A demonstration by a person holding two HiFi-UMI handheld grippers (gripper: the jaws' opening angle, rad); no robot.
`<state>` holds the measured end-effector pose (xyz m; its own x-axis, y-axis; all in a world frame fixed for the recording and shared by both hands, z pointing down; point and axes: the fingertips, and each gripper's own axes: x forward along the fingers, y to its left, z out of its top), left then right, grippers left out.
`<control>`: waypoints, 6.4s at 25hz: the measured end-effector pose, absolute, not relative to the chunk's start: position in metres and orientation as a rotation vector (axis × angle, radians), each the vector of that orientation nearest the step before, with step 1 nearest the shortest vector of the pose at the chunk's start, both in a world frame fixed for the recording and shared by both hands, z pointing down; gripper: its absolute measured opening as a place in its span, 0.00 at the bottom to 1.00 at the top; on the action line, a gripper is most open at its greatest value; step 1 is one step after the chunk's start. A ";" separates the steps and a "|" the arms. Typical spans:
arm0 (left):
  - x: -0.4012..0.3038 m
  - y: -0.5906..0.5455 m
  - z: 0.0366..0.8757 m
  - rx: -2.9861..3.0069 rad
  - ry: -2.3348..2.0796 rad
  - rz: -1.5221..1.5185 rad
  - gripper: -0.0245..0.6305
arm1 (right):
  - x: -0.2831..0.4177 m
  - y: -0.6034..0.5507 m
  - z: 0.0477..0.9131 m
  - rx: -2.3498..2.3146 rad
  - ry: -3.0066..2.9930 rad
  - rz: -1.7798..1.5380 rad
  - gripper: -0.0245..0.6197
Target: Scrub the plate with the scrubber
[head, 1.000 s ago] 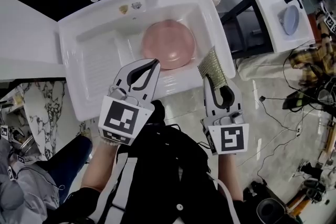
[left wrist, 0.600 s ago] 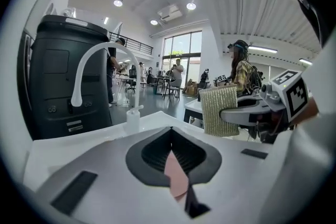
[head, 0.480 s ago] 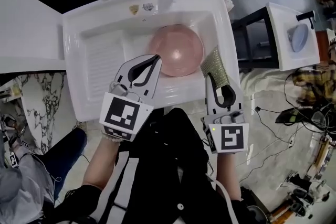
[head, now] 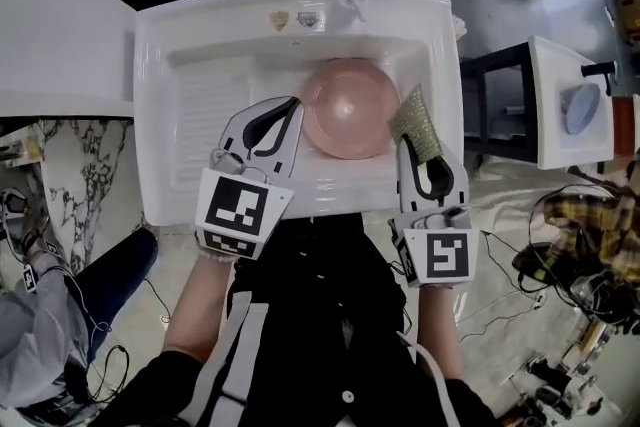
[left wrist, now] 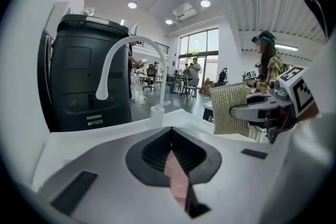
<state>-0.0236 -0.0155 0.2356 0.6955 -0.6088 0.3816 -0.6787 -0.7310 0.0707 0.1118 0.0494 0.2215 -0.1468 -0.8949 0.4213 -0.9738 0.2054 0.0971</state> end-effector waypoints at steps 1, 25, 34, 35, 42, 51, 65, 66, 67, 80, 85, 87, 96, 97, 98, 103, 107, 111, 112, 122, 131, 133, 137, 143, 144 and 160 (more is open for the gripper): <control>-0.025 -0.016 0.239 2.683 -1.057 0.502 0.04 | 0.111 0.045 0.224 1.714 -2.120 0.276 0.16; -0.026 -0.042 0.368 2.232 -1.155 0.628 0.12 | 0.115 -0.038 0.347 1.324 -2.231 0.294 0.16; -0.019 -0.054 0.427 2.100 -1.114 0.712 0.16 | 0.120 -0.056 0.387 1.229 -2.199 0.260 0.16; -0.019 -0.055 0.432 2.085 -1.111 0.718 0.16 | 0.121 -0.056 0.391 1.225 -2.191 0.265 0.16; -0.012 -0.057 0.469 2.004 -1.069 0.772 0.20 | 0.130 -0.057 0.420 1.178 -2.112 0.248 0.16; -0.007 -0.059 0.505 1.909 -1.038 0.787 0.23 | 0.140 -0.063 0.447 1.137 -2.013 0.200 0.16; -0.005 -0.058 0.545 1.838 -0.996 0.854 0.23 | 0.137 -0.073 0.489 0.999 -1.814 0.077 0.16; -0.005 -0.058 0.547 1.835 -0.987 0.849 0.23 | 0.135 -0.074 0.491 0.986 -1.807 0.067 0.16; -0.006 -0.058 0.548 1.828 -0.986 0.849 0.23 | 0.133 -0.074 0.493 0.971 -1.803 0.052 0.16; -0.010 -0.058 0.549 1.773 -0.953 0.765 0.07 | 0.103 -0.081 0.529 0.788 -1.758 -0.086 0.15; -0.012 -0.060 0.546 1.763 -0.967 0.716 0.07 | 0.090 -0.072 0.542 0.688 -1.762 -0.175 0.16; -0.013 -0.061 0.547 1.757 -0.971 0.706 0.06 | 0.084 -0.070 0.544 0.633 -1.783 -0.240 0.16; -0.014 -0.062 0.546 1.741 -0.975 0.659 0.06 | 0.055 -0.052 0.547 0.349 -1.835 -0.551 0.16; -0.014 -0.062 0.545 1.740 -0.980 0.650 0.06 | 0.051 -0.049 0.545 0.322 -1.849 -0.567 0.16; -0.015 -0.063 0.544 1.740 -0.985 0.642 0.06 | 0.047 -0.045 0.544 0.297 -1.864 -0.580 0.16; -0.017 -0.068 0.541 1.725 -0.998 0.578 0.07 | 0.033 -0.026 0.540 0.164 -1.918 -0.660 0.16; -0.019 -0.069 0.541 1.715 -1.013 0.562 0.07 | 0.025 -0.008 0.537 0.059 -1.967 -0.705 0.16; -0.018 -0.070 0.542 1.709 -1.019 0.561 0.07 | 0.021 0.013 0.534 -0.036 -2.038 -0.657 0.16; -0.019 -0.070 0.542 1.707 -1.020 0.562 0.07 | 0.021 0.018 0.533 -0.056 -2.060 -0.619 0.16; -0.020 -0.069 0.545 1.701 -1.037 0.577 0.07 | 0.032 0.058 0.520 -0.285 -2.179 -0.242 0.16; -0.020 -0.068 0.545 1.709 -1.044 0.583 0.07 | 0.057 0.089 0.510 -0.479 -2.110 -0.053 0.16; -0.020 -0.068 0.545 1.710 -1.042 0.580 0.06 | 0.060 0.091 0.508 -0.484 -2.104 -0.019 0.16; -0.019 -0.068 0.543 1.720 -1.038 0.581 0.06 | 0.065 0.085 0.496 -0.445 -2.121 0.017 0.15; -0.019 -0.068 0.545 1.728 -1.037 0.588 0.06 | 0.064 0.049 0.477 -0.279 -2.195 -0.046 0.15; -0.019 -0.067 0.545 1.729 -1.035 0.589 0.06 | 0.064 0.039 0.476 -0.229 -2.204 -0.065 0.15; -0.017 -0.066 0.541 1.736 -1.026 0.576 0.06 | 0.071 -0.085 0.496 0.283 -2.006 -0.484 0.15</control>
<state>-0.0174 -0.0657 0.5408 0.5269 -0.3711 0.7646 -0.8460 -0.1428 0.5137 0.0709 -0.0850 0.4962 -0.4629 -0.3974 0.7923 0.0078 0.8920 0.4520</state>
